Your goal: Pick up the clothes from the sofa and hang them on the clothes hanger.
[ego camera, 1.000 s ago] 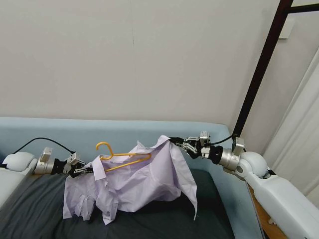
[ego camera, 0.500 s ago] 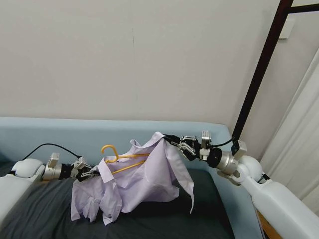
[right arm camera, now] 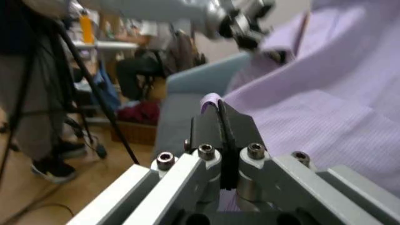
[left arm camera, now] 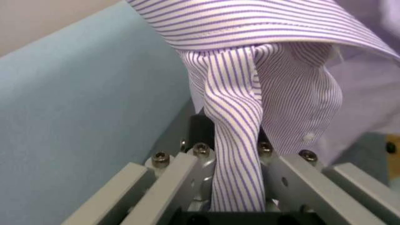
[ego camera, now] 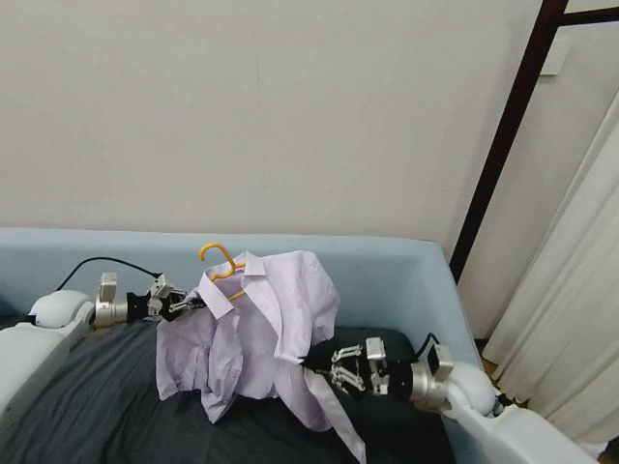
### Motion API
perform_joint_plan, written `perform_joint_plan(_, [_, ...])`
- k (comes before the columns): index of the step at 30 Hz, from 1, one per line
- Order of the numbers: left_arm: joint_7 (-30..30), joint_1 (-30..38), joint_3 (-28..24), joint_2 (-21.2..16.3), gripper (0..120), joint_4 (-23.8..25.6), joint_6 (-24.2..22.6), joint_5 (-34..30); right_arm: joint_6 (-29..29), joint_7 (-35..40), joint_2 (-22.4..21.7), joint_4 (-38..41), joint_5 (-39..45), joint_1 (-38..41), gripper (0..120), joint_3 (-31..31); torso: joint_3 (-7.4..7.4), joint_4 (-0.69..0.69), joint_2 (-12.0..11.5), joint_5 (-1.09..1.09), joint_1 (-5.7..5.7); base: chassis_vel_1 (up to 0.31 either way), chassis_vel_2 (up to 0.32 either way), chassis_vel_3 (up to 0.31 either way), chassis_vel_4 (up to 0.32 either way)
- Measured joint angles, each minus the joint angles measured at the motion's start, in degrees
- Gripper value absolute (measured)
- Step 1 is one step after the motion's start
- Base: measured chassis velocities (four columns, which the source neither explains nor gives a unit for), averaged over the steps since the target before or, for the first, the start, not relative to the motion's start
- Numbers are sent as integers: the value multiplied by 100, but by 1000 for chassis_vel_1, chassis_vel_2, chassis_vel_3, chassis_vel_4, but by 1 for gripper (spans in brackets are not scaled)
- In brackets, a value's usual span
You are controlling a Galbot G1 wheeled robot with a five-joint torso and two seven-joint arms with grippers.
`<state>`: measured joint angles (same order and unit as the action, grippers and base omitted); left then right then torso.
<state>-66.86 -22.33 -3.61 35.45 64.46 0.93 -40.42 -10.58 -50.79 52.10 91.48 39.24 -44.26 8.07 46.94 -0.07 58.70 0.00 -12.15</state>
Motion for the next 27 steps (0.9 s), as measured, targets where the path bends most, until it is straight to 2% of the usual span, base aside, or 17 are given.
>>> perform_joint_plan(5, [-31, 85, -114, -196, 1, 221, -17, 23, -138, 268, 147, -418, -460, 9, 12, 193, 0, 0, 0, -1, 0, 0, 0, 0, 0])
perform_joint_plan(9, [69, 333, -211, -296, 1, 246, -2, 98, -173, -147, 183, -497, -481, 7, 29, 242, 0, -1, 0, -2, 0, 0, 0, 0, 0])
perform_joint_plan(10, [94, 471, -259, -332, 1, 246, 2, 101, -173, -542, 167, -499, -479, 26, 35, 203, 0, -1, 0, -1, 0, 0, 0, 0, 0])
perform_joint_plan(11, [94, 471, -259, -332, 1, 246, 2, 101, -173, -542, 167, -499, -479, 26, 35, 203, 0, -1, 0, -1, 0, 0, 0, 0, 0])
perform_joint_plan(15, [77, 719, -347, -390, 1, 234, 5, 99, -142, -1113, 99, -535, -473, 53, 49, -21, 0, -2, 0, -1, 0, 0, 0, 0, 0])
perform_joint_plan(16, [36, 809, -386, -415, 1, 221, 8, 99, -124, -1250, 84, -551, -449, 51, 55, -176, 0, -3, 0, 0, 0, 0, 0, 0, 0])
perform_joint_plan(17, [36, 809, -386, -415, 1, 221, 8, 99, -124, -1250, 84, -551, -449, 51, 55, -176, 0, -3, 0, 0, 0, 0, 0, 0, 0])
perform_joint_plan(19, [-67, 950, -459, -472, 1, 207, 32, 79, -46, -1330, 67, -514, -206, 55, 66, -585, 0, -3, 0, 0, 0, 0, 0, 0, 0])
perform_joint_plan(21, [-155, 1026, -514, -507, 1, 210, 82, 34, 16, -977, -2, -316, 197, 129, 76, -729, 0, -1, 0, -1, 0, 0, 0, 0, 0])
perform_joint_plan(23, [-178, 1043, -528, -516, 1, 215, 94, 30, 34, -818, -30, -224, 295, 153, 77, -746, 0, -1, 0, -1, 0, 0, 0, 0, 0])
perform_joint_plan(24, [-207, 1085, -568, -540, 1, 270, 104, 29, 57, -116, -117, 88, 444, 223, 85, -755, 0, -1, 0, -1, 0, 0, 0, 0, 0])
perform_joint_plan(25, [-207, 1103, -593, -553, 1, 313, 103, 25, 77, 359, -168, 286, 482, 269, 88, -740, 0, -1, 0, -1, 0, 0, 0, 0, 0])
perform_joint_plan(26, [-207, 1116, -609, -559, 1, 334, 101, 23, 92, 692, -201, 431, 511, 303, 91, -706, 0, -1, 0, -2, 0, 0, 0, 0, 0])
perform_joint_plan(27, [-207, 1116, -609, -559, 1, 334, 101, 23, 92, 692, -201, 431, 511, 303, 91, -706, 0, -1, 0, -2, 0, 0, 0, 0, 0])
